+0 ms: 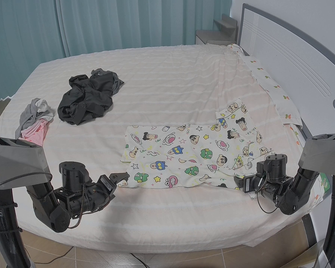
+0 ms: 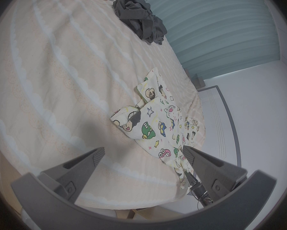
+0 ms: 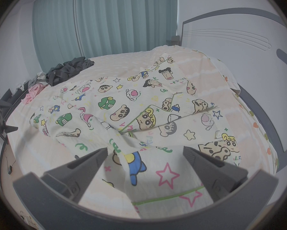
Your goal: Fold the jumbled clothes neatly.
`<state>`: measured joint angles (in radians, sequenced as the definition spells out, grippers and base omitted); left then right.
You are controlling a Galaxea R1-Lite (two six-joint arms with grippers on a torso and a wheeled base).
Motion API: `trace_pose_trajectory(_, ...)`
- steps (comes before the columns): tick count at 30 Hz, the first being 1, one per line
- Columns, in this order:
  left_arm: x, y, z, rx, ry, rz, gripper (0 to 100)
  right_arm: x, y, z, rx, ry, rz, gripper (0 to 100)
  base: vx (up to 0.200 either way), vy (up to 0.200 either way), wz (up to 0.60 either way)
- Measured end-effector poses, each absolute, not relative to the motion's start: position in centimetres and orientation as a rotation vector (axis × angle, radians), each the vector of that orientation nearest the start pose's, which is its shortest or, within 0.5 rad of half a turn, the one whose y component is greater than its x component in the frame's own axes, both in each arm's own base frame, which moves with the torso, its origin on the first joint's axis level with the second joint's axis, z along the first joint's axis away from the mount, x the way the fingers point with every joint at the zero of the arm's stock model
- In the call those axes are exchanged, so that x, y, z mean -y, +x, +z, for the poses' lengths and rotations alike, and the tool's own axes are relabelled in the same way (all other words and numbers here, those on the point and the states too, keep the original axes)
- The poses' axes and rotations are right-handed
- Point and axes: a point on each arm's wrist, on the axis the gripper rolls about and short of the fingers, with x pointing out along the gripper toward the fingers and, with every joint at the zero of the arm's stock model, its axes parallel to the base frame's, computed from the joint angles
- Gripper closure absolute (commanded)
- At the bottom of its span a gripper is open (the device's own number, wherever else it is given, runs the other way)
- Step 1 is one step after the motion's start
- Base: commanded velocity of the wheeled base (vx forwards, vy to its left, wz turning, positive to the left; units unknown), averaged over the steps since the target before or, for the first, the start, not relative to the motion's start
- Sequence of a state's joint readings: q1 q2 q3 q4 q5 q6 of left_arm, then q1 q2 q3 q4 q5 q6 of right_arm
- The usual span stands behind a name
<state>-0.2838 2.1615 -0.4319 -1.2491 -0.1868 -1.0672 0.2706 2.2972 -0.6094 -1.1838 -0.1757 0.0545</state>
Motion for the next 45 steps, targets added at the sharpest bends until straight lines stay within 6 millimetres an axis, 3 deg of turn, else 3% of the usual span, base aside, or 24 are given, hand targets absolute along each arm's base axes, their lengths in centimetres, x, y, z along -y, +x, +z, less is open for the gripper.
trace_pose_trajectory(5,8.9,29.1,1.7,-0.683,-1.002,-0.156,0,-8.8,33.6,-1.4,-0.49,-0.072,0.065,100,0.0,0.0,0.0)
trace_pose_trajectory(14,8.9,29.0,1.7,-0.684,-1.002,-0.156,0,-9.0,34.7,-0.9,-0.364,-0.057,0.026,100,0.0,0.0,0.0)
trace_pose_trajectory(31,8.9,29.1,1.6,-0.685,-1.002,-0.155,0,-9.2,37.4,-0.6,-0.304,-0.042,-0.01,100,0.0,0.0,0.0)
trace_pose_trajectory(38,8.9,29.1,1.6,-0.685,-1.002,-0.156,0,-9.2,37.4,-0.7,-0.299,-0.012,-0.01,100,0.0,0.0,0.0)
trace_pose_trajectory(45,9.1,29.0,1.7,-0.686,-1.002,-0.163,0,-9.1,36.6,0.5,-0.295,0.113,-0.002,100,0.0,0.0,0.0)
